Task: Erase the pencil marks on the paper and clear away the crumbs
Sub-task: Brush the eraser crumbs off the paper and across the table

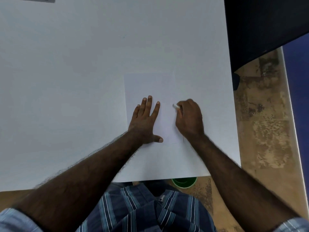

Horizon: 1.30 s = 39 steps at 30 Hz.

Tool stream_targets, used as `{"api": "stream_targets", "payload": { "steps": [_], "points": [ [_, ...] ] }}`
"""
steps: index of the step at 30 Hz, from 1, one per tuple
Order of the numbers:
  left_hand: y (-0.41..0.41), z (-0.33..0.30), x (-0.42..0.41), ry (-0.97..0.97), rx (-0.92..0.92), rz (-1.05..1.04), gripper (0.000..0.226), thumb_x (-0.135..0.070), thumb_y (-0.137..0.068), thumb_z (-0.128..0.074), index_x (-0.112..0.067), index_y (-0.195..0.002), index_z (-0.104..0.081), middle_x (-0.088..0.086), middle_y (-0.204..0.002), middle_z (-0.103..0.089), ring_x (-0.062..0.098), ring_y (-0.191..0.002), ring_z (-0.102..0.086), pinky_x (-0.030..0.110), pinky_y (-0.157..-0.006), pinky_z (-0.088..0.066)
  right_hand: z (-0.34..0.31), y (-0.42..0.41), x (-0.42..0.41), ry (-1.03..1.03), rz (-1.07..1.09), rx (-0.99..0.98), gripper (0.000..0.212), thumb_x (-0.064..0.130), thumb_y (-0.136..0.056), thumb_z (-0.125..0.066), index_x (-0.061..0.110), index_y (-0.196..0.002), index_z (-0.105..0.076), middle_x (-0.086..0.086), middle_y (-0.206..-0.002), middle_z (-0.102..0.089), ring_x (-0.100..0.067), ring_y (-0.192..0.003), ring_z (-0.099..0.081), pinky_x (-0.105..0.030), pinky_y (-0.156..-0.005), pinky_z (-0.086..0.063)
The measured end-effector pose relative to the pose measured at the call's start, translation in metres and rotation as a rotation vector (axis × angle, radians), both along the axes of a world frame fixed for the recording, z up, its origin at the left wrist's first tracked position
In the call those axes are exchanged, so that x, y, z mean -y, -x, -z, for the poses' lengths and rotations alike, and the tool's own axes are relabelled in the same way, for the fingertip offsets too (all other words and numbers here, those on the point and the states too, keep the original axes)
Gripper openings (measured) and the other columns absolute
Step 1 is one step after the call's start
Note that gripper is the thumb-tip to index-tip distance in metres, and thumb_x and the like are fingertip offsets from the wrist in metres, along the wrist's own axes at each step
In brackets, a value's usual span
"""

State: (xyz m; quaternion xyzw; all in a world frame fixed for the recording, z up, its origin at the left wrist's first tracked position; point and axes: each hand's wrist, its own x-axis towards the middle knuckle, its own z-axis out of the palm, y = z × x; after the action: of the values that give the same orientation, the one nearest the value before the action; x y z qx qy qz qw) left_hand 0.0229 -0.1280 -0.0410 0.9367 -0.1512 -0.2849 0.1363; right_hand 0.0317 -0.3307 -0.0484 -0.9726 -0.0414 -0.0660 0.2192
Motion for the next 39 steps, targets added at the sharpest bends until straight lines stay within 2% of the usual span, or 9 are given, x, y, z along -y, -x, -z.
{"api": "stream_targets", "payload": {
  "steps": [5,8,15,19,21,25,31,35,39],
  "points": [
    [0.001,0.0,0.001,-0.004,0.024,0.005,0.15,-0.078,-0.067,-0.077,-0.022,-0.16,0.026,0.011,-0.162,0.043,0.03,-0.151,0.036,0.046,-0.126,0.013,-0.008,0.079,0.008,0.071,-0.071,-0.091,0.018,0.008,-0.095,-0.057,0.008,-0.106,-0.072,-0.008,-0.095,-0.066,-0.029,-0.087,-0.059,-0.042,-0.078,-0.047],
    [0.001,-0.002,0.003,-0.021,0.024,0.007,0.15,-0.077,-0.067,-0.078,-0.021,-0.161,0.025,0.013,-0.161,0.043,0.032,-0.152,0.034,0.048,-0.127,0.01,-0.014,0.066,0.025,0.076,0.055,-0.055,0.012,0.009,-0.097,-0.058,0.01,-0.102,-0.069,-0.007,-0.094,-0.065,-0.029,-0.088,-0.06,-0.043,-0.081,-0.047],
    [-0.005,-0.015,0.004,-0.066,0.002,0.038,0.145,-0.079,-0.07,-0.074,-0.016,-0.163,0.016,0.016,-0.165,0.034,0.036,-0.154,0.028,0.05,-0.129,0.003,-0.038,0.051,0.005,-0.235,0.256,-0.024,0.012,0.008,-0.095,-0.074,0.012,-0.105,-0.07,0.001,-0.103,-0.064,-0.015,-0.094,-0.057,-0.028,-0.083,-0.049],
    [-0.017,-0.021,0.009,-0.033,0.118,0.08,0.124,-0.071,-0.081,-0.071,-0.006,-0.165,-0.006,0.017,-0.169,0.024,0.034,-0.157,0.02,0.048,-0.129,-0.003,-0.028,0.067,-0.022,-0.301,0.222,-0.173,0.03,0.007,-0.099,-0.07,0.013,-0.129,-0.07,0.003,-0.105,-0.063,-0.011,-0.095,-0.059,-0.028,-0.087,-0.055],
    [-0.02,-0.017,0.01,0.007,0.112,0.07,0.126,-0.065,-0.08,-0.076,-0.011,-0.166,-0.001,0.016,-0.17,0.022,0.033,-0.158,0.018,0.048,-0.13,-0.006,-0.021,0.073,-0.034,-0.267,0.153,-0.19,0.032,0.011,-0.102,-0.066,0.01,-0.134,-0.069,-0.001,-0.109,-0.067,-0.014,-0.101,-0.061,-0.026,-0.09,-0.053],
    [-0.019,-0.006,0.008,-0.039,0.077,0.104,0.131,-0.078,-0.079,-0.066,-0.019,-0.164,0.013,0.014,-0.167,0.031,0.036,-0.155,0.026,0.052,-0.129,-0.001,-0.011,0.069,-0.041,-0.101,0.127,-0.202,0.022,0.01,-0.094,-0.07,0.007,-0.114,-0.078,-0.008,-0.104,-0.071,-0.026,-0.096,-0.065,-0.038,-0.084,-0.059],
    [-0.03,-0.004,0.006,-0.06,0.038,0.078,0.139,-0.088,-0.071,-0.065,-0.028,-0.162,0.022,0.015,-0.162,0.041,0.036,-0.151,0.034,0.054,-0.126,0.009,-0.008,0.072,-0.039,-0.024,0.019,-0.18,0.01,0.008,-0.091,-0.079,0.007,-0.1,-0.077,-0.008,-0.097,-0.07,-0.025,-0.089,-0.066,-0.031,-0.079,-0.053],
    [-0.034,-0.003,0.007,-0.076,0.011,0.069,0.146,-0.086,-0.065,-0.072,-0.031,-0.16,0.024,0.015,-0.16,0.043,0.037,-0.15,0.036,0.056,-0.124,0.011,0.0,0.038,-0.026,-0.02,-0.008,-0.114,0.01,0.006,-0.099,-0.065,0.005,-0.096,-0.074,-0.012,-0.094,-0.067,-0.031,-0.087,-0.063,-0.044,-0.081,-0.055],
    [-0.034,-0.006,0.006,-0.061,0.0,0.073,0.145,-0.083,-0.067,-0.074,-0.031,-0.161,0.024,0.015,-0.16,0.043,0.037,-0.15,0.037,0.055,-0.123,0.013,0.004,-0.014,-0.011,-0.013,0.138,-0.068,0.012,0.009,-0.098,-0.062,0.006,-0.094,-0.072,-0.013,-0.092,-0.066,-0.034,-0.086,-0.063,-0.044,-0.081,-0.052]
  ]
}}
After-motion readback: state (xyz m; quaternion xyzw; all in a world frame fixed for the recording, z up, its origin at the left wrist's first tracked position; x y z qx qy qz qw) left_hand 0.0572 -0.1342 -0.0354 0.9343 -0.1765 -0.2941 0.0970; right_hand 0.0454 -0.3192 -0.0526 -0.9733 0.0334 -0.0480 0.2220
